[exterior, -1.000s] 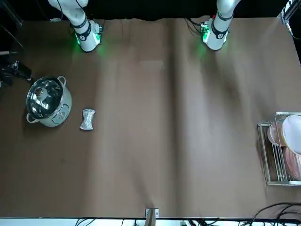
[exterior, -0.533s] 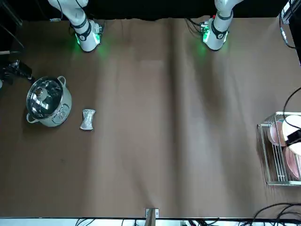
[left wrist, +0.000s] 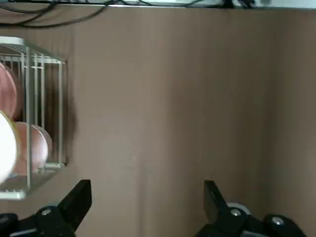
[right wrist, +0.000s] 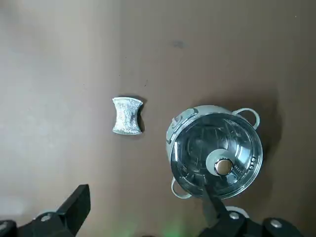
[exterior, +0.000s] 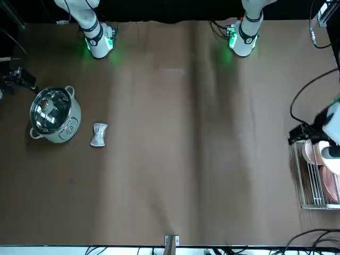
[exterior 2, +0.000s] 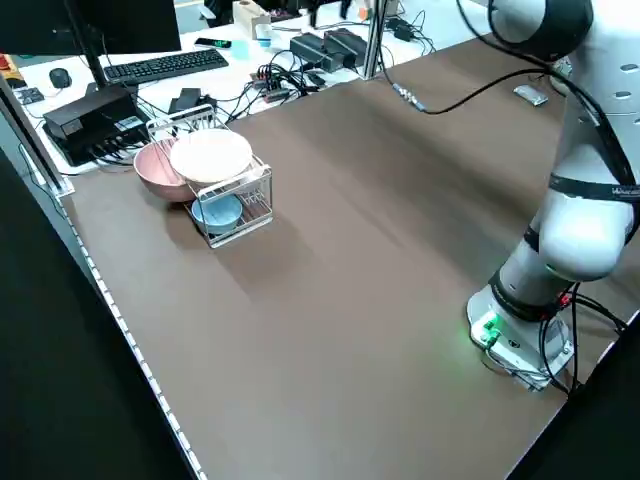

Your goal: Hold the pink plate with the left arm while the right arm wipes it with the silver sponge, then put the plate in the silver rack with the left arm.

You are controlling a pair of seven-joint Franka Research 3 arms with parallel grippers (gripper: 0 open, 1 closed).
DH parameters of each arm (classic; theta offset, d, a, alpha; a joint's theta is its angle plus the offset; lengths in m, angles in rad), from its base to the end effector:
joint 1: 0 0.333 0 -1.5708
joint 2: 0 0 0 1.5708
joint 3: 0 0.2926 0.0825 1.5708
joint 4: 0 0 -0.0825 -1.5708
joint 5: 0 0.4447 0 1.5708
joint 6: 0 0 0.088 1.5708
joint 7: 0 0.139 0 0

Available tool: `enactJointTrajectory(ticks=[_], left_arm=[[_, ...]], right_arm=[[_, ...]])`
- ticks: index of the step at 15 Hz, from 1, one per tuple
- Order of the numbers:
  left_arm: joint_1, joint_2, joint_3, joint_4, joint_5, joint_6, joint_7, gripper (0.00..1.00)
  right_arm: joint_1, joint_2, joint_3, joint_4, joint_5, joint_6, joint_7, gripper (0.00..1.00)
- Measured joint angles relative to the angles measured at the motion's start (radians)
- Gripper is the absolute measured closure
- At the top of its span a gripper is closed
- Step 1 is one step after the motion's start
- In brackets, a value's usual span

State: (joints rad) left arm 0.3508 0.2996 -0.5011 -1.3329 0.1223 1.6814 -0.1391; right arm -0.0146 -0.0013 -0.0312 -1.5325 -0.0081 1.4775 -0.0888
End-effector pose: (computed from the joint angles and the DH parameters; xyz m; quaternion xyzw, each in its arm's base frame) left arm 0.7020 -0.0483 0.5300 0.9991 0.0027 0.0403 0.0156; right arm 0.6029 -0.0288 0.5822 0.9994 0.0212 -0.0271 0.0022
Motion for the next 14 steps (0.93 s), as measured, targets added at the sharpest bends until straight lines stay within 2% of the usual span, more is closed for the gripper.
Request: enactJointTrajectory(ticks=[2, 5, 11, 14], left_arm=[[0.0, -0.044, -0.036, 0.0, 0.0, -0.052, -0.015, 0.0], [0.005, -0.096, -0.042, -0.002, 0.0, -0.109, -0.013, 0.0], [0.02, -0.097, -0.042, -0.014, -0.002, -0.127, -0.007, 0.0], [-0.013, -0.097, -0.025, -0.029, -0.003, -0.126, -0.008, 0.0]], right_arm=[[0.0, 0.0, 0.0, 0.0, 0.0, 0.0, 0.0, 0.0], [0.0, 0.0, 0.0, 0.0, 0.0, 0.0, -0.001, 0.0], [0.0, 0.0, 0.001, -0.001, 0.0, 0.001, -0.002, 0.0], [0.0, 0.0, 0.001, -0.001, 0.0, 0.001, -0.002, 0.0]])
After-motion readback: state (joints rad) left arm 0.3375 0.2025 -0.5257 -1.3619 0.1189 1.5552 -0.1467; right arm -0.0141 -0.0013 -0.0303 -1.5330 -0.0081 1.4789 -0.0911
